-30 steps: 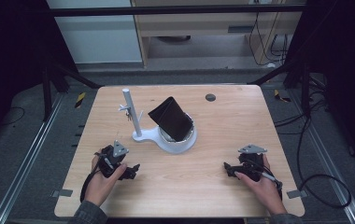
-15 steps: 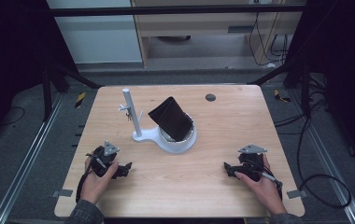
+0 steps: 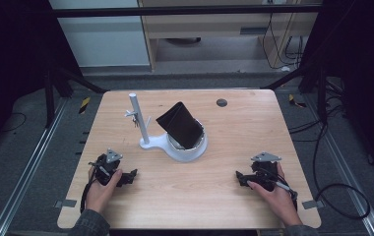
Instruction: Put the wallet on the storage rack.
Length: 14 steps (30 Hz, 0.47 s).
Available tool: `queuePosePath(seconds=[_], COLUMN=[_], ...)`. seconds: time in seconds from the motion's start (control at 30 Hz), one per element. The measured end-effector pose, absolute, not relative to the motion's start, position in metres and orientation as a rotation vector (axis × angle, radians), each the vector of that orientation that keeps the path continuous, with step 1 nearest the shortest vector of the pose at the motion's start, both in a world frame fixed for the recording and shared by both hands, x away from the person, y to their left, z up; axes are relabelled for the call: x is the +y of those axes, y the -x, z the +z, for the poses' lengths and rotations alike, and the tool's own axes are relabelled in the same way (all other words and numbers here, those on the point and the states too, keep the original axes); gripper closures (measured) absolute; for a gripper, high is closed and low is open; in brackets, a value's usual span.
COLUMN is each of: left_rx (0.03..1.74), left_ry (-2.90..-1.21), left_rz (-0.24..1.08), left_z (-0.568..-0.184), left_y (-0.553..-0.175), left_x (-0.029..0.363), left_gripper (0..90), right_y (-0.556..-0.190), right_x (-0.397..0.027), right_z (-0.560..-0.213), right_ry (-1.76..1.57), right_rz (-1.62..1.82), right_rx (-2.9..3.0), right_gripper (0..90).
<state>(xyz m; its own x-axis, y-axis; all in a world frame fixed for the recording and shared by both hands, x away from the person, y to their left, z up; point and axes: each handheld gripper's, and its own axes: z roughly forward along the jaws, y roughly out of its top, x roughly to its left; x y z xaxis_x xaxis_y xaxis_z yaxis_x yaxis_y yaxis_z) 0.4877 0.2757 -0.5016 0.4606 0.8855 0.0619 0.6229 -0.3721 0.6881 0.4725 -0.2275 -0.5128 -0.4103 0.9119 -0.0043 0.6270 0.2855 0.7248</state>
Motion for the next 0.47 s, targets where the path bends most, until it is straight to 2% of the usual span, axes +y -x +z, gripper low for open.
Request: queuePosePath(seconds=[0.2,0.47], left_rx=[1.238,1.244], left_ry=[-2.077,-2.074], left_rz=[0.542,0.542], left_z=[-0.5083,-0.5084], left_y=[-0.4928,-0.4921], left_x=[0.2813,0.2833], left_gripper=[0.0,0.0], right_y=[-0.4726,-0.4721], right_x=[-0.2275,-0.2273], right_z=[-0.5128,-0.5129], right_ry=[-1.381,-1.381], right_rz=[0.915,0.916], right_rx=[2.141,2.142], right_gripper=[1.5,1.5])
